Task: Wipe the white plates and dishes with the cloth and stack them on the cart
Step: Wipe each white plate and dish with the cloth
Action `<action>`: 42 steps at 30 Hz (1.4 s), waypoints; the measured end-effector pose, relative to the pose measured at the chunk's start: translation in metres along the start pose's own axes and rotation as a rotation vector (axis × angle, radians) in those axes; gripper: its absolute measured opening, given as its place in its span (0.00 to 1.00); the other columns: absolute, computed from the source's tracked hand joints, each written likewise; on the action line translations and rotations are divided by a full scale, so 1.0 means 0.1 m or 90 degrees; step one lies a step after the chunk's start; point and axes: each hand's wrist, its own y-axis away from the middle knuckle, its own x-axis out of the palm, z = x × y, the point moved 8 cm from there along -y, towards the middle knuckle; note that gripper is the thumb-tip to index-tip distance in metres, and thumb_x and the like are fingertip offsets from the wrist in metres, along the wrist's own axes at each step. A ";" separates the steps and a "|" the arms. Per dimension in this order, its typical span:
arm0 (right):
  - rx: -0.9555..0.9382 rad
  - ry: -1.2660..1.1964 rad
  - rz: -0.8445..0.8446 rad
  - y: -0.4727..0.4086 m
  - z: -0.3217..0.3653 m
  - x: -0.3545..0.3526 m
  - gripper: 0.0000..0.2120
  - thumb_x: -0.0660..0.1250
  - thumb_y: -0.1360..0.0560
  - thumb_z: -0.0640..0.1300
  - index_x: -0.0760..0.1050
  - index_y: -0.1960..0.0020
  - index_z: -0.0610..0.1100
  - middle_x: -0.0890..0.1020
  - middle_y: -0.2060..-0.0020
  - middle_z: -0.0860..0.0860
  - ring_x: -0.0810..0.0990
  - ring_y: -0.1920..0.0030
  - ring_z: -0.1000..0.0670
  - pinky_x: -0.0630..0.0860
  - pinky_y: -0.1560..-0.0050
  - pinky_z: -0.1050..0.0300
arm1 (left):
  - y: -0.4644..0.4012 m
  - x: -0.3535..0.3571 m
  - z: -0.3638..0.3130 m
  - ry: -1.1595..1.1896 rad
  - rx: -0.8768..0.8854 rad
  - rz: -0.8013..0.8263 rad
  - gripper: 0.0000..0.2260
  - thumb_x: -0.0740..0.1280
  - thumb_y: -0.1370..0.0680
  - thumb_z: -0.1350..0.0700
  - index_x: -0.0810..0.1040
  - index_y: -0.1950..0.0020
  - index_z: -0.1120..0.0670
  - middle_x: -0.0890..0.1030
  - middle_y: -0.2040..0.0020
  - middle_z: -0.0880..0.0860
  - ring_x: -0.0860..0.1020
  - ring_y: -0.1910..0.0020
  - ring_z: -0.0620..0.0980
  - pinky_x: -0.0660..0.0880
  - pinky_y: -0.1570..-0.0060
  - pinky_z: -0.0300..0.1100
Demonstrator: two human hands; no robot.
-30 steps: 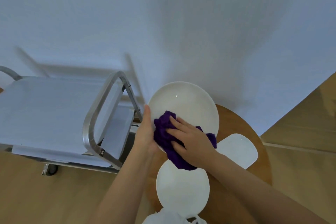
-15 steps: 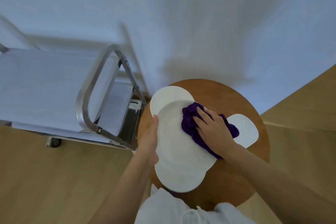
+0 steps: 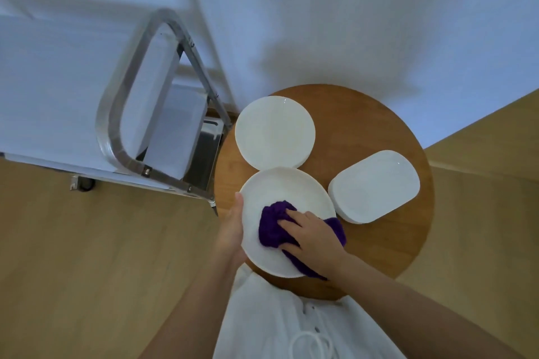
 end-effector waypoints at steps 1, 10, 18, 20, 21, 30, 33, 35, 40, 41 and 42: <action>0.015 0.014 0.025 0.04 -0.08 0.06 0.20 0.58 0.21 0.51 0.67 0.30 0.48 0.71 0.32 0.50 0.71 0.39 0.50 0.68 0.41 0.59 | -0.01 -0.05 0.04 -0.005 0.003 -0.007 0.28 0.59 0.26 0.36 0.75 0.35 0.54 0.80 0.41 0.61 0.80 0.45 0.61 0.79 0.47 0.58; 0.301 -0.125 -0.005 0.46 -0.83 0.12 0.20 0.63 0.23 0.53 0.71 0.33 0.47 0.77 0.40 0.52 0.74 0.42 0.53 0.67 0.47 0.66 | -0.24 -0.31 0.31 -0.122 0.005 -0.108 0.28 0.53 0.22 0.35 0.72 0.31 0.52 0.78 0.37 0.60 0.77 0.39 0.65 0.69 0.40 0.70; 0.357 -0.227 -0.073 0.45 -0.84 0.02 0.20 0.65 0.24 0.51 0.72 0.34 0.46 0.78 0.42 0.52 0.70 0.50 0.59 0.66 0.52 0.67 | -0.39 -0.42 0.40 -0.213 -0.006 -0.220 0.25 0.54 0.23 0.33 0.76 0.40 0.48 0.82 0.45 0.55 0.80 0.46 0.58 0.77 0.45 0.61; 0.359 -0.231 -0.077 0.41 -0.84 -0.01 0.20 0.65 0.24 0.51 0.72 0.34 0.46 0.78 0.41 0.51 0.71 0.48 0.58 0.67 0.51 0.66 | -0.40 -0.45 0.36 -0.251 0.005 -0.256 0.24 0.54 0.21 0.35 0.77 0.43 0.52 0.82 0.50 0.55 0.81 0.50 0.56 0.79 0.50 0.53; 0.359 -0.239 -0.080 0.39 -0.84 -0.02 0.20 0.65 0.24 0.51 0.72 0.34 0.46 0.78 0.41 0.51 0.73 0.47 0.57 0.69 0.50 0.65 | -0.41 -0.47 0.32 -0.289 0.023 -0.276 0.24 0.54 0.21 0.37 0.78 0.45 0.54 0.82 0.52 0.54 0.81 0.52 0.55 0.79 0.54 0.49; 0.383 -0.277 -0.087 0.21 -0.88 -0.10 0.22 0.67 0.24 0.50 0.70 0.33 0.46 0.77 0.40 0.49 0.76 0.42 0.50 0.77 0.44 0.53 | -0.45 -0.38 0.12 -0.626 0.101 -0.399 0.19 0.56 0.18 0.46 0.69 0.35 0.58 0.67 0.36 0.59 0.71 0.43 0.54 0.73 0.41 0.52; 0.388 -0.276 -0.089 0.14 -0.88 -0.11 0.22 0.67 0.25 0.50 0.70 0.33 0.46 0.77 0.41 0.49 0.76 0.43 0.50 0.77 0.46 0.56 | -0.50 -0.36 0.13 -0.683 0.050 -0.423 0.20 0.55 0.18 0.45 0.70 0.34 0.58 0.69 0.36 0.59 0.68 0.37 0.56 0.70 0.38 0.52; 0.390 -0.271 -0.093 0.08 -0.87 -0.13 0.22 0.67 0.25 0.50 0.71 0.33 0.46 0.78 0.41 0.49 0.76 0.44 0.51 0.77 0.47 0.57 | -0.53 -0.37 0.10 -0.707 0.024 -0.429 0.21 0.55 0.18 0.45 0.72 0.35 0.59 0.69 0.35 0.59 0.65 0.34 0.57 0.66 0.36 0.53; 0.406 -0.301 -0.114 -0.06 -0.86 -0.17 0.21 0.67 0.25 0.50 0.71 0.34 0.45 0.78 0.42 0.49 0.76 0.46 0.51 0.77 0.46 0.56 | -0.77 -0.37 -0.34 -0.707 0.077 -0.387 0.24 0.53 0.19 0.41 0.76 0.41 0.59 0.76 0.40 0.59 0.72 0.37 0.59 0.67 0.37 0.55; 0.413 -0.311 -0.122 -0.09 -0.87 -0.18 0.21 0.67 0.25 0.50 0.71 0.34 0.46 0.78 0.43 0.50 0.75 0.47 0.52 0.77 0.47 0.56 | -0.84 -0.35 -0.46 -0.665 0.084 -0.382 0.26 0.54 0.20 0.37 0.75 0.39 0.57 0.77 0.40 0.57 0.74 0.38 0.59 0.69 0.38 0.56; 0.422 -0.321 -0.132 -0.12 -0.87 -0.20 0.21 0.67 0.25 0.50 0.71 0.34 0.46 0.77 0.45 0.51 0.74 0.49 0.54 0.76 0.49 0.58 | -0.93 -0.32 -0.59 -0.636 0.088 -0.380 0.28 0.54 0.23 0.33 0.74 0.37 0.54 0.77 0.39 0.56 0.75 0.38 0.58 0.71 0.38 0.57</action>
